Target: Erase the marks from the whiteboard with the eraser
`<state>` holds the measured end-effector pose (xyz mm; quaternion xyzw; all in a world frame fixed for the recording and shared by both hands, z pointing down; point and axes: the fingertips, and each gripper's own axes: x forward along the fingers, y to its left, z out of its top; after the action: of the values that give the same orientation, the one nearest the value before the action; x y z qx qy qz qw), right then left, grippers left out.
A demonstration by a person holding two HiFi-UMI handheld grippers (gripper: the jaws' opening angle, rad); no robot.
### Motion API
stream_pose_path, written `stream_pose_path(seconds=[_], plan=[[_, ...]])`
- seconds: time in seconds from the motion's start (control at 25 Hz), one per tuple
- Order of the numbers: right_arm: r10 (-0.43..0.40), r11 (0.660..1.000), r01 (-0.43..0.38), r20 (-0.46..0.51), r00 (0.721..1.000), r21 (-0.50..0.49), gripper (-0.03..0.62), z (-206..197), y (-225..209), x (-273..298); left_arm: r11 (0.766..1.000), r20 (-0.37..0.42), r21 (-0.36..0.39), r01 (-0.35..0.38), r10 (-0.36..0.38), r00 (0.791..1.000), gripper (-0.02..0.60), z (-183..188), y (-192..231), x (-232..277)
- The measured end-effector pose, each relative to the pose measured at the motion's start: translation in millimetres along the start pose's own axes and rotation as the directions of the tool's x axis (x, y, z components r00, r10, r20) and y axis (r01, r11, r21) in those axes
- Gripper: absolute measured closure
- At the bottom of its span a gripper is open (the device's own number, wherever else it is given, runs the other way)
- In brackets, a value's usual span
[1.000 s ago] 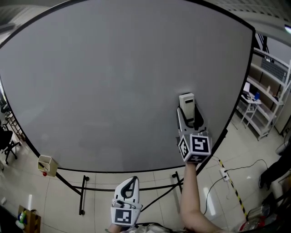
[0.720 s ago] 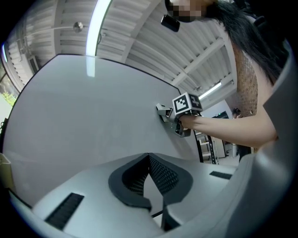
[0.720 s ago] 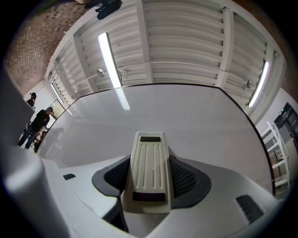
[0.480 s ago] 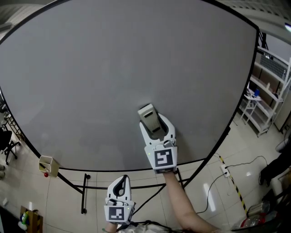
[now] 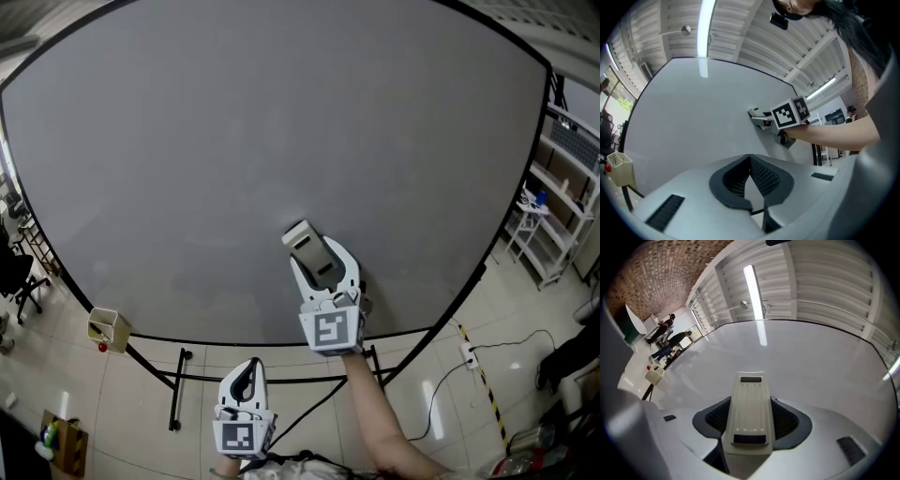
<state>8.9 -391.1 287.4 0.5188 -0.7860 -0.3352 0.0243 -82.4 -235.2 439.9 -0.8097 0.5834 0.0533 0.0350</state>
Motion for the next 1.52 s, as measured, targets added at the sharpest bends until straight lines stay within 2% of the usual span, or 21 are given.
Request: stream_pose_path(seconds=[0.16, 0.32, 0.4, 0.56, 0.76, 0.84, 0.88, 1.0, 1.12, 1.2, 1.28, 1.52], plan=[[-0.146, 0.986, 0.147, -0.03, 0.989, 0.074, 0.326, -23, -73, -30, 1.0, -0.017, -0.008, 0.012, -0.012, 1.0, 0.578, -4, -1, 1], [-0.306, 0.938, 0.318, -0.097, 0.947, 0.14, 0.324, -59, -162, -72, 0.999, -0.017, -0.006, 0.036, -0.036, 0.999, 0.578, -3, -10, 5], [-0.363, 0.915, 0.375, -0.105, 0.926, 0.151, 0.324, -80, -196, -90, 0.999, -0.024, 0.001, 0.047, -0.047, 0.999, 0.578, -5, -14, 6], [-0.416, 0.885, 0.428, -0.098, 0.904, 0.185, 0.326, -92, -211, -103, 0.999, -0.02, -0.003, 0.046, -0.047, 0.999, 0.578, -5, -18, 6], [-0.477, 0.824, 0.486, -0.105, 0.873, 0.291, 0.329, -92, -205, -104, 1.0, -0.024, 0.003, 0.021, -0.021, 0.999, 0.578, -6, -11, 3], [-0.444, 0.838, 0.454, -0.105, 0.89, 0.303, 0.329, -88, -186, -96, 1.0, -0.036, -0.005, 0.003, -0.003, 0.999, 0.578, -10, -5, 0], [-0.408, 0.86, 0.417, -0.094, 0.908, 0.294, 0.329, -83, -169, -88, 1.0, -0.042, -0.011, -0.008, 0.007, 0.999, 0.578, -12, -1, -2], [-0.241, 0.946, 0.247, -0.052, 0.969, 0.208, 0.329, -62, -88, -51, 0.999, -0.038, -0.012, -0.033, 0.032, 0.999, 0.578, -13, 8, -6], [-0.031, 0.996, 0.037, -0.08, 0.996, 0.079, 0.329, -42, 20, -17, 0.999, -0.029, -0.002, -0.052, 0.052, 0.998, 0.578, -10, 14, -11], [0.074, 0.997, -0.073, -0.093, 0.993, 0.007, 0.329, -37, 85, 1, 0.997, -0.025, 0.001, -0.073, 0.073, 0.997, 0.578, -7, 19, -16], [0.094, 0.995, -0.097, -0.092, 0.991, -0.03, 0.329, -39, 118, 11, 0.996, -0.015, 0.004, -0.094, 0.094, 0.995, 0.579, -3, 26, -23], [0.102, 0.986, -0.117, -0.124, 0.987, -0.121, 0.329, -47, 124, 12, 0.985, -0.042, -0.018, -0.17, 0.17, 0.985, 0.578, -12, 56, -39]])
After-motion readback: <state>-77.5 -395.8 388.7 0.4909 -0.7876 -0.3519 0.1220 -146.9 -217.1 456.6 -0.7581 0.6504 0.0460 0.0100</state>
